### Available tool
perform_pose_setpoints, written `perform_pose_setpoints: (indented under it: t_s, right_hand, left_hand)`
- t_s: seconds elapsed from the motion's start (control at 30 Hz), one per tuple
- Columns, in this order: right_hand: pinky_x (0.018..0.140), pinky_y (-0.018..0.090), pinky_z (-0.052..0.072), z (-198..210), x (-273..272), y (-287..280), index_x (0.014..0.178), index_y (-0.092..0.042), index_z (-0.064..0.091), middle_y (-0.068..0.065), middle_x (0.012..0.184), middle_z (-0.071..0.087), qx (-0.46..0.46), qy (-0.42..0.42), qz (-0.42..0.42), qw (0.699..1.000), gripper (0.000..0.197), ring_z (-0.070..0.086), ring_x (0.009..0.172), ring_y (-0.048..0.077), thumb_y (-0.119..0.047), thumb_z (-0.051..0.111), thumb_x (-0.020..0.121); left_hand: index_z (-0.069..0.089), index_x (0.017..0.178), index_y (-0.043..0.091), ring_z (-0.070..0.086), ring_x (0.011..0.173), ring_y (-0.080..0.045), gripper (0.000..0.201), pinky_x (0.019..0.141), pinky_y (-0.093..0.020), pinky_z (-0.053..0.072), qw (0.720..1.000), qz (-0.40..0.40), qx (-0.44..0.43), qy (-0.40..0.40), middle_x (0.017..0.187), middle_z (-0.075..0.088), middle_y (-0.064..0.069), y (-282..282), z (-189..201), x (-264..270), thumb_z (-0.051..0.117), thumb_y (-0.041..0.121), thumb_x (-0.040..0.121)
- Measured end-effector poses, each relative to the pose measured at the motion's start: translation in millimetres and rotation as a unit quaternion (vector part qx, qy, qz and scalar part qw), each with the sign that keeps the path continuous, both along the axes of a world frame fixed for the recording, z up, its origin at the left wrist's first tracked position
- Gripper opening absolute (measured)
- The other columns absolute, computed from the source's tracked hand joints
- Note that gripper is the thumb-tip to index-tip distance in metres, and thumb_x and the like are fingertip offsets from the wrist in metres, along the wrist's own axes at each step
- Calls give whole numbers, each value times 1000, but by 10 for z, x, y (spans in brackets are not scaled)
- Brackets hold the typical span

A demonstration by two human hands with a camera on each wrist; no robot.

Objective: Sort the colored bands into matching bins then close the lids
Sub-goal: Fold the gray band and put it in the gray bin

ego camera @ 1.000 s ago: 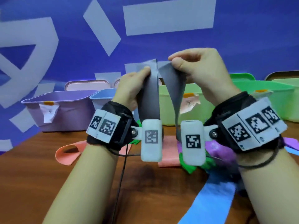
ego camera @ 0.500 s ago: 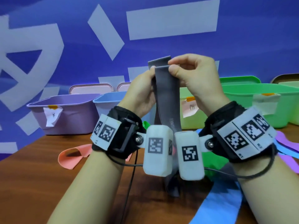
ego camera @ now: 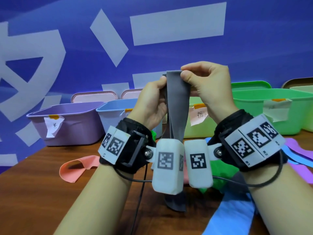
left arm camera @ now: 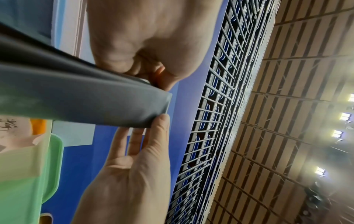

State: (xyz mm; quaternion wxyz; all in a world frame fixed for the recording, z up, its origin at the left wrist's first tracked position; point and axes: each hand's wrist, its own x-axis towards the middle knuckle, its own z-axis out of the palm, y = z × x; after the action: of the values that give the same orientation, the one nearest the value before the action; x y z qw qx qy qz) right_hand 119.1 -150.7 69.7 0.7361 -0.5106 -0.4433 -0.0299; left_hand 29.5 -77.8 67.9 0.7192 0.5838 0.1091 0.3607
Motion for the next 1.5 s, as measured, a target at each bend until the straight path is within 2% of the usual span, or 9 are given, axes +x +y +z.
perform_pose_setpoints:
  t_s: [0.13, 0.37, 0.57, 0.67, 0.8, 1.07, 1.23, 1.37, 1.5]
  right_hand:
    - [52, 24, 55, 20, 29, -23, 79, -18, 69, -5, 68, 64, -8, -12, -16, 1000, 12, 59, 62, 6, -6, 69, 79]
    - [50, 21, 52, 132, 101, -204, 75, -21, 66, -3, 70, 61, -19, -30, 2, 999, 17, 55, 59, 6, -5, 66, 82]
    - [52, 24, 51, 197, 298, -334, 72, -23, 66, 0, 72, 64, 10, -17, -106, 994, 14, 59, 63, 10, -9, 67, 77]
    - [53, 27, 53, 154, 273, -254, 73, -21, 69, 1, 71, 67, 13, -12, -154, 988, 9, 63, 64, 14, -13, 69, 72]
    - [47, 20, 48, 107, 134, -134, 72, -17, 68, 3, 68, 65, 5, 20, -80, 997, 12, 59, 58, 13, -6, 70, 76]
    - [54, 9, 41, 156, 91, -233, 74, -24, 65, -18, 64, 62, -33, -4, -5, 999, 20, 54, 57, -7, -7, 65, 84]
    - [42, 14, 36, 228, 138, -313, 79, -19, 59, -2, 71, 54, -20, 85, 112, 990, 19, 44, 45, 4, -7, 52, 93]
    - [64, 23, 56, 200, 17, -176, 82, -13, 52, 8, 87, 51, -33, 109, 200, 973, 20, 54, 67, 14, -5, 42, 97]
    - [79, 22, 52, 117, -61, -75, 90, -15, 50, 1, 90, 53, -64, 94, 215, 970, 8, 56, 78, 11, -23, 53, 94]
  left_hand:
    - [61, 99, 9, 58, 88, -20, 31, 80, -29, 47, 1000, -15, 25, 5, 91, 63, -9, -11, 19, -28, 34, 23, 101]
    - [60, 97, 5, 63, 74, -15, 32, 60, -21, 54, 999, 16, 49, -8, 78, 65, -5, 62, 160, -217, 34, 24, 102]
    - [61, 98, -1, 70, 71, -19, 33, 57, -23, 54, 995, 42, 24, -89, 88, 69, -17, 295, 321, -540, 37, 22, 101]
    - [61, 86, 5, 66, 60, -12, 31, 47, -15, 46, 995, 66, 61, -44, 68, 67, -4, 264, 314, -558, 40, 23, 100]
    - [55, 74, 16, 51, 41, -2, 32, 41, -12, 37, 986, 73, 139, 53, 42, 51, 12, 79, 220, -405, 39, 27, 100]
    - [60, 77, 18, 51, 62, -10, 33, 64, -25, 44, 995, 54, 80, 38, 52, 58, 10, 51, 154, -256, 40, 28, 100]
    - [54, 79, 6, 53, 38, -5, 32, 43, -13, 42, 983, 133, 119, 37, 42, 57, 6, 83, 151, -284, 37, 21, 101]
    - [52, 70, 8, 43, 44, -8, 33, 48, -20, 32, 968, 160, 185, 63, 51, 48, 3, 36, 72, -167, 42, 17, 100]
    - [61, 81, 7, 47, 49, -9, 30, 52, -21, 36, 977, 97, 175, 69, 67, 52, -7, -36, 63, -114, 41, 18, 100]
